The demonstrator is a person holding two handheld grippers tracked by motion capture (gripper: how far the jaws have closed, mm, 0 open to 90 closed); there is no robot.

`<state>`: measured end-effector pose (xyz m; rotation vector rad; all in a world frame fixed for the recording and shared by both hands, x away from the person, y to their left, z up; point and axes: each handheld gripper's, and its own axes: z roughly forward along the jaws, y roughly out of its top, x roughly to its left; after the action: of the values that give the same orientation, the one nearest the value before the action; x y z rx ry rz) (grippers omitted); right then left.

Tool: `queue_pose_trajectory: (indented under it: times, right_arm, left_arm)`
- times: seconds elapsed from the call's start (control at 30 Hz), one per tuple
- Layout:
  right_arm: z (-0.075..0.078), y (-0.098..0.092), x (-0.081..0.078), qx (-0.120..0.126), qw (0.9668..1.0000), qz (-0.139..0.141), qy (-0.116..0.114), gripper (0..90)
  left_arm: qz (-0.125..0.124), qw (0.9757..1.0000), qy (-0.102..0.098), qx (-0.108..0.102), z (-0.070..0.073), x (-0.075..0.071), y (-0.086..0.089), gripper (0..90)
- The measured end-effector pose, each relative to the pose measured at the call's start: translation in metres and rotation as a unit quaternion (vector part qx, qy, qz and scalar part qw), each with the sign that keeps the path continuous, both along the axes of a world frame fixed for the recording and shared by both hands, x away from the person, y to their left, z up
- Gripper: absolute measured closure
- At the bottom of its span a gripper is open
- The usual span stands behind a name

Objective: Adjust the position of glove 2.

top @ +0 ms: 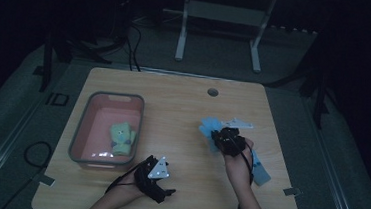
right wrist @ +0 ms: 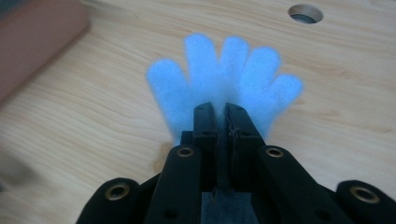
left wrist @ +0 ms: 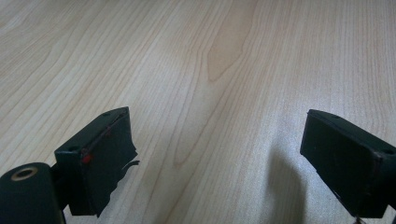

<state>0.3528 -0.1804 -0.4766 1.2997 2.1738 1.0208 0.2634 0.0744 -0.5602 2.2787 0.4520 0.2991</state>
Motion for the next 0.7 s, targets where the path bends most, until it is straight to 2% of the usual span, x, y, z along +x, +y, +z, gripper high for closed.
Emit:
queue_pose_trajectory:
  times: [0.03, 0.07, 0.17, 0.23, 0.3, 0.47, 0.53, 0.6, 0.7]
  right_arm:
    - [0.0, 0.002, -0.003, 0.002, 1.0, -0.005, -0.001, 84.2]
    - [-0.001, 0.009, -0.013, -0.003, 0.9996, -0.025, -0.014, 84.2]
    - [-0.007, 0.013, -0.023, 0.006, 0.9991, -0.041, -0.008, 84.2]
    - [-0.01, 0.014, -0.024, 0.002, 0.9991, -0.042, -0.009, 84.2]
    - [-0.02, 0.015, -0.028, 0.013, 0.9985, -0.052, 0.004, 84.2]
    - [-0.035, 0.019, -0.035, 0.001, 0.9974, -0.072, 0.005, 84.0]
    - [-0.04, 0.019, -0.038, 0.018, 0.9963, -0.083, 0.012, 84.0]
    - [-0.046, 0.021, -0.041, 0.016, 0.9958, -0.09, 0.012, 84.1]
    - [-0.058, 0.023, -0.04, 0.016, 0.9948, -0.098, 0.023, 84.0]
  left_arm:
    - [-0.001, 1.0, 0.0, 0.001, 0.0, 0.0, 0.0, 9.8]
    - [0.0, 1.0, -0.001, 0.002, 0.0, -0.001, 0.0, 9.8]
    - [0.002, 1.0, -0.006, 0.003, 0.0, -0.001, 0.0, 9.8]
    - [0.004, 1.0, -0.007, 0.001, 0.0, -0.001, 0.001, 9.8]
    - [0.004, 1.0, -0.006, -0.002, 0.001, -0.001, 0.001, 9.8]
    - [0.0, 1.0, -0.005, 0.002, -0.001, -0.001, -0.001, 9.8]
    - [-0.002, 0.9999, -0.008, 0.007, -0.001, -0.001, -0.001, 9.8]
    - [-0.003, 1.0, -0.007, 0.005, 0.0, -0.001, 0.0, 9.8]
    - [-0.003, 1.0, -0.006, 0.004, 0.0, -0.001, 0.0, 9.8]
